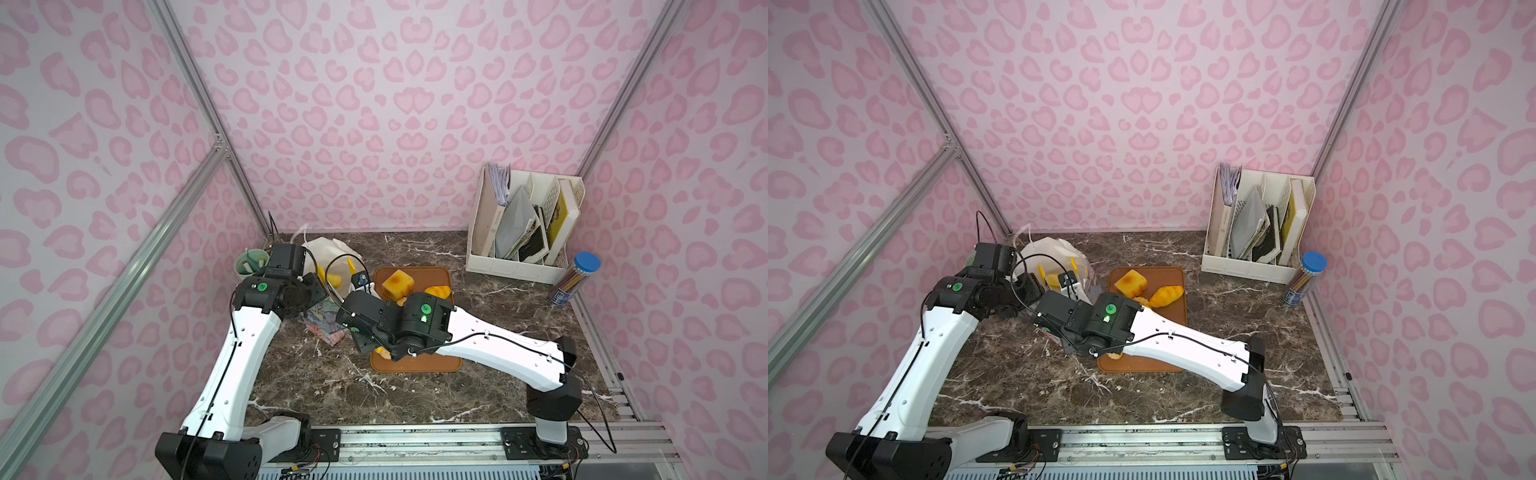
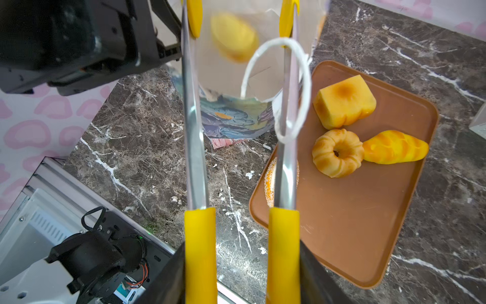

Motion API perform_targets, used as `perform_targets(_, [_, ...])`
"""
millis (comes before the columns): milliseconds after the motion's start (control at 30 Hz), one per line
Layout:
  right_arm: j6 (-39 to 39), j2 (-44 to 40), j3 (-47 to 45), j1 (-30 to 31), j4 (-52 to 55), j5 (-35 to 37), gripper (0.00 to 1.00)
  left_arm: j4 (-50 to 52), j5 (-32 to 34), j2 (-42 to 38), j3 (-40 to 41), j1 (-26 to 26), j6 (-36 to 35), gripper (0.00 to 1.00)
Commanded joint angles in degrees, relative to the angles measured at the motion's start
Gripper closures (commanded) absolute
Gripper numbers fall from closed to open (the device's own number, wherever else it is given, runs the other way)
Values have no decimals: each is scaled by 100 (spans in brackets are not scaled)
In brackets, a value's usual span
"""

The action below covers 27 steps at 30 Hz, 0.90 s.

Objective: Pack bread into a paper bag
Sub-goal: Place the fake bread in the paper bag, then pick up the fake bread from the plate.

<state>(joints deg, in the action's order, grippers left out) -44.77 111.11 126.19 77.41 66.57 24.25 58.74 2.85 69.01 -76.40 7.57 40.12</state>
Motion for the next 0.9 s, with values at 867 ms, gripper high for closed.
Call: perform_targets(867, [-1339,-2082,-2341,-222,188,1048,43,18,-99,312,-303,-6,-124,38])
